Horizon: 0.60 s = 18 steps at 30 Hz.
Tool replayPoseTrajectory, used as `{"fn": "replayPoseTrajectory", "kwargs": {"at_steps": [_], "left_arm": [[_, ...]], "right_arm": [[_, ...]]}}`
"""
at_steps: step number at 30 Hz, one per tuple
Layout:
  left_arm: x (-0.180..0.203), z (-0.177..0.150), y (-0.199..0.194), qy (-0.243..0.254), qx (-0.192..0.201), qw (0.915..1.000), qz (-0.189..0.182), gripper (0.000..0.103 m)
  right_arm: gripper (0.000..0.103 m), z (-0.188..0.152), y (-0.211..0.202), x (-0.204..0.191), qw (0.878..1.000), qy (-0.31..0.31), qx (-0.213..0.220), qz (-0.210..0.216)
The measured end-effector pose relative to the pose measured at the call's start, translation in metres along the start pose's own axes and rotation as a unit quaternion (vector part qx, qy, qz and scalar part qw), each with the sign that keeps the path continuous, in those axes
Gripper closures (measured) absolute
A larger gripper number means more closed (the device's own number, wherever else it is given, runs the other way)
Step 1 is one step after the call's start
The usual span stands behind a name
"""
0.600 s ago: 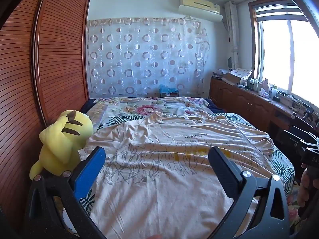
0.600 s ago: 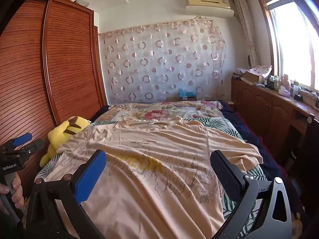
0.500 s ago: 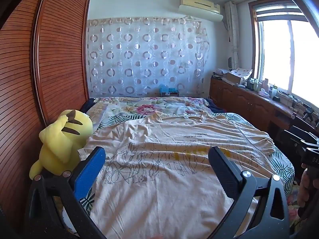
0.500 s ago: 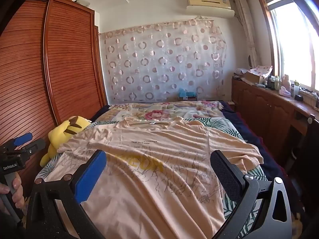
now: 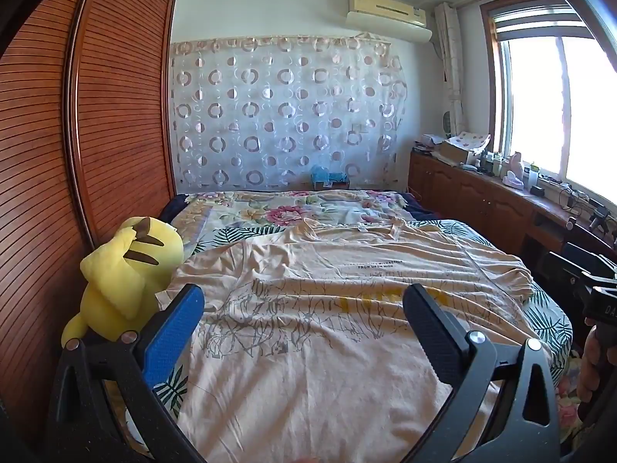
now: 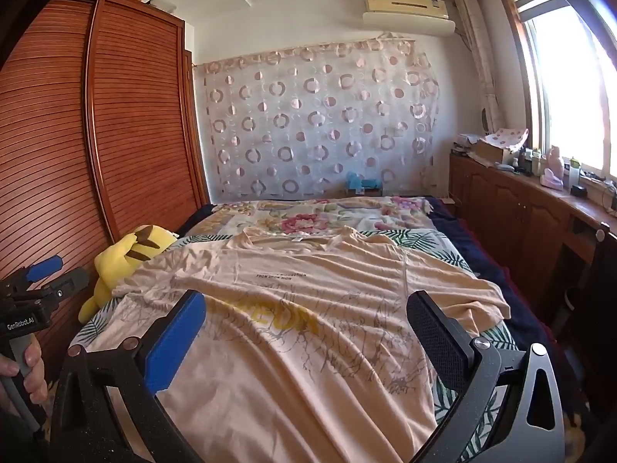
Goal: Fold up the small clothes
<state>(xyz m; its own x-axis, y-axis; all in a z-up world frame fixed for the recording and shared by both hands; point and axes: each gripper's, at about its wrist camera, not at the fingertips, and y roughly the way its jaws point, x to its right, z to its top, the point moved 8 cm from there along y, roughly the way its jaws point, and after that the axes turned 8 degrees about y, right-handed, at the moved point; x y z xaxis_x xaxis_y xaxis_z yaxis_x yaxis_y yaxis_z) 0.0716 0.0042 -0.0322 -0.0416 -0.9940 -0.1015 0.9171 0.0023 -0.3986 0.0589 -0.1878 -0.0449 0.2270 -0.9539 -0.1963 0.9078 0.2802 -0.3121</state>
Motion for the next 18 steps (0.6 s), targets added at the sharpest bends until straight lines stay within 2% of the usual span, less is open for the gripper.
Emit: {"fn": "replayPoseTrajectory", "kwargs": {"at_steps": [18], "left_arm": [[0.0015, 0.0026, 0.0001, 0.003, 0.003, 1.0000, 0.002, 0.000]], "right_arm": [[0.000, 0.0014, 0.0002, -0.0033, 1.000, -0.001, -0.001, 0.002]]}}
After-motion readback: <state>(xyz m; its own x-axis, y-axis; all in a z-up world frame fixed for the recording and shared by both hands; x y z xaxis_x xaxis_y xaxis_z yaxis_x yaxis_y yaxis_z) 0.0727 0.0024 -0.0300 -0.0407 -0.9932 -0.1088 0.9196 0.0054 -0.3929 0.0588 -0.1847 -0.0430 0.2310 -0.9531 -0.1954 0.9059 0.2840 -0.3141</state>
